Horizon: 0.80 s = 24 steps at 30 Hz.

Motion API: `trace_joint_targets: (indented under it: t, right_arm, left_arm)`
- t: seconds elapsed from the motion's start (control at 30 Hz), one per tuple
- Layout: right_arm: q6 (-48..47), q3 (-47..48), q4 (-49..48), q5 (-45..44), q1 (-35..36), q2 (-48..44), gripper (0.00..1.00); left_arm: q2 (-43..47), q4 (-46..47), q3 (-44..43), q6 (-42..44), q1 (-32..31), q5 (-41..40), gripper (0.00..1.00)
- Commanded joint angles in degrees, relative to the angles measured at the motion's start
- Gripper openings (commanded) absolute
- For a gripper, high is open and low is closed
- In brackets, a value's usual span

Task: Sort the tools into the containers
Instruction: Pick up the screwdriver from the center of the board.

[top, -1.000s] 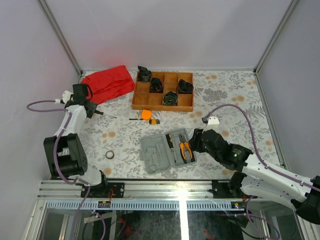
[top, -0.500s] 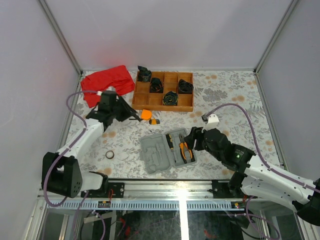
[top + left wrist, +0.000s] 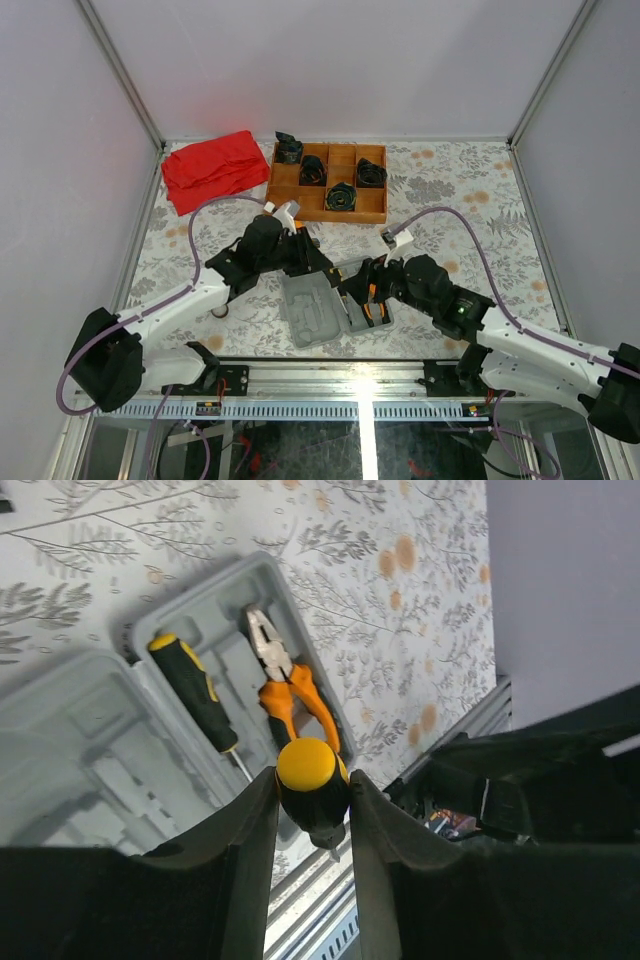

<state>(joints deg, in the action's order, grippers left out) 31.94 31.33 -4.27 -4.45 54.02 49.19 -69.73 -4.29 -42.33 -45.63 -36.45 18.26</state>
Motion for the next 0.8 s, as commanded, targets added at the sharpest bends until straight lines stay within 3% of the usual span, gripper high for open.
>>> trace_joint_targets:
  t: [0.0,0.3,0.5,0.57,0.67,0.77]
  right_arm:
    - [0.35,-0.44,-7.24,4.31,0.3,3.03,0.7]
    - [0.26,1.72,-9.89,2.7,0.21,12.45,0.64]
    - [-0.96,3.18,-10.03,3.91,0.09,15.67,0.4]
    - [-1.87,3.01,-9.92,4.01,0.06,15.32,0.32]
    - [-3.65,3.21,-9.23,3.46,0.08,14.17,0.06]
    - [-4.92,3.38,-7.66,1.69,0.04,12.81,0.0]
  left_arm:
    - [2.03,10.73,1.89,-2.52,-2.98,0.41,0.08]
    - [1.49,11.33,0.76,-0.28,-3.94,2.87,0.04]
    - [1.2,10.08,-0.11,0.86,-3.9,4.18,0.04]
    - [1.64,9.28,-0.36,1.41,-3.88,3.97,0.1]
    - [2.75,7.87,-0.55,2.3,-3.93,3.01,0.21]
    - [4.42,7.06,-0.62,2.98,-3.9,2.12,0.38]
